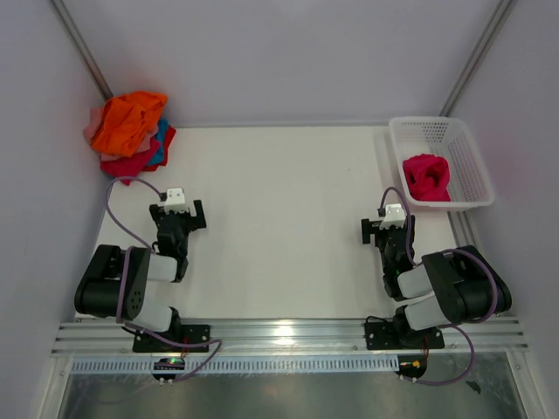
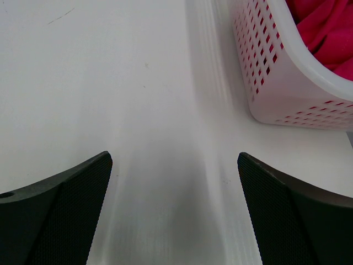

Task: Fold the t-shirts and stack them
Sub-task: Grab crumpled tshirt from bin with the right arm

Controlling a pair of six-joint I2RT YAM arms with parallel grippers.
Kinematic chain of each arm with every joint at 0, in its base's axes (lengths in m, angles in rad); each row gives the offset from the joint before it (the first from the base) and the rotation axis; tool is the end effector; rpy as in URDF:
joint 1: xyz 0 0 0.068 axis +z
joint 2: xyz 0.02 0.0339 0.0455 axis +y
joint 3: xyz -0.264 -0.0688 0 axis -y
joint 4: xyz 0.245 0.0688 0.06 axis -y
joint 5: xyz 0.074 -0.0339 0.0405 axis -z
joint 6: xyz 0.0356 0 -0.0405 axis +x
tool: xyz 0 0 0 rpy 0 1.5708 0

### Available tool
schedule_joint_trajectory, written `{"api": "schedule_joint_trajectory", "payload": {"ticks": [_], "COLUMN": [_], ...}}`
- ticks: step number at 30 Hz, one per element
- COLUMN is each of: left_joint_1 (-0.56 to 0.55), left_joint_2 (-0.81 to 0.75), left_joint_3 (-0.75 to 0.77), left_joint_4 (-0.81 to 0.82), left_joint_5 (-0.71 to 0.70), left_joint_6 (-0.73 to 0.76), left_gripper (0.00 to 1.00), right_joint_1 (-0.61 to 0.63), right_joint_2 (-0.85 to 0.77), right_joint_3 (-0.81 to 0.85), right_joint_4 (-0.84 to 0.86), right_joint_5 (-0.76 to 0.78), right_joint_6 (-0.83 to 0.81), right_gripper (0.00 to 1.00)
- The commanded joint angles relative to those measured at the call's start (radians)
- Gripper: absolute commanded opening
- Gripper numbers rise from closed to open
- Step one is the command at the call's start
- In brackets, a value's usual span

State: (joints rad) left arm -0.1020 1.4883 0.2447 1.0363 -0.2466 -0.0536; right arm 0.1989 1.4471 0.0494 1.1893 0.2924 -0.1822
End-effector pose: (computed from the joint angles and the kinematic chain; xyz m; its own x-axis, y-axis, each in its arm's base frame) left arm 0.2396 -0.0158 0.1415 -0.1970 -0.0321 -0.9799 -0.1497 0.9887 -0.0023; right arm 0.1927 0.0284 0.1221 -0.2153 -0.2204 -0.9514 0.0491 0.9705 -0.2359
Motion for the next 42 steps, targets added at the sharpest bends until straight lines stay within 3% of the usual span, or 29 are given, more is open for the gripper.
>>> {"api": "schedule_joint_trajectory", "payload": {"ticks": [1, 42], "left_joint_1": [0.007, 0.007], "left_joint_2": [0.006, 0.006], "left_joint_3": [0.027, 0.027], "left_joint_4": [0.057, 0.056], "left_joint_5": [-0.023, -0.02], "left_joint_6": [-0.014, -0.015], "left_gripper": [0.99, 0.99], "right_joint_1": [-0.004, -0.006], "right_joint_2": [-0.005, -0.008], "right_joint_3": [-0.082, -0.074], "right_joint_4": [0.438, 0.42], "right_joint_5": [-0.006, -0.007], "right_joint_6": [0.004, 0.003], "right_gripper": [0.99, 0.99]}}
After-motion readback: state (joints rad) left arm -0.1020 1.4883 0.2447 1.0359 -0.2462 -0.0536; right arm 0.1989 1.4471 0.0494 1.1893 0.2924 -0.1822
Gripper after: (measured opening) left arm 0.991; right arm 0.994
